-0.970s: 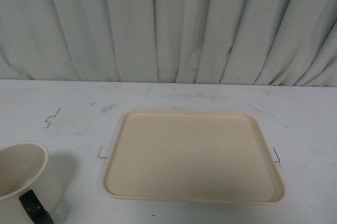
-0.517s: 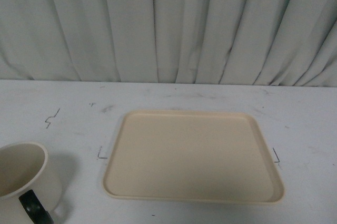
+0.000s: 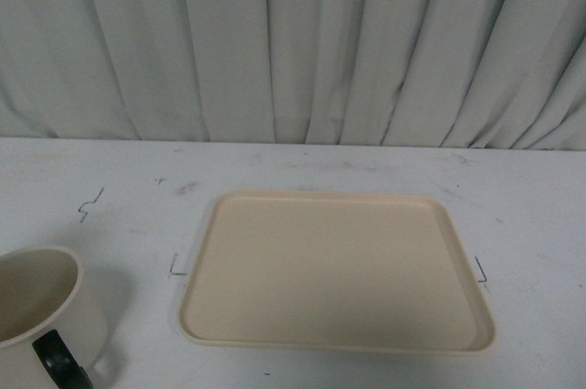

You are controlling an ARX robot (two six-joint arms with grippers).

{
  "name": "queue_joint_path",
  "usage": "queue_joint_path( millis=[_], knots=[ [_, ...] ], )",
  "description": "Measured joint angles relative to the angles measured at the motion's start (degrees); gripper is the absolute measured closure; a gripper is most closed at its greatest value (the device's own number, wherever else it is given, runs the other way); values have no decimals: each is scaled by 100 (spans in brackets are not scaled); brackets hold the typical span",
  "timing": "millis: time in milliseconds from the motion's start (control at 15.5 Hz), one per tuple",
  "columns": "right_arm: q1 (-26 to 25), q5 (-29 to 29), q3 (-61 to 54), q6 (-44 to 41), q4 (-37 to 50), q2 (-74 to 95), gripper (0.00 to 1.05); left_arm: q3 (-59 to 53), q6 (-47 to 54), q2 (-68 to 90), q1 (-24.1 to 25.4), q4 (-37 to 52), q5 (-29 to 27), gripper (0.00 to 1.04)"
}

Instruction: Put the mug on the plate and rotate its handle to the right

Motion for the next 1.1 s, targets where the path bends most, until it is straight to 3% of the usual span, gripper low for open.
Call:
queue_joint_path(
  millis=[582, 1099],
  knots=[
    [0, 0, 0, 0, 0, 0, 6, 339, 44, 2055, 9, 986, -229, 9],
    [0, 0, 0, 0, 0, 0, 6, 522, -175, 1895, -313, 431, -70, 97]
  ],
)
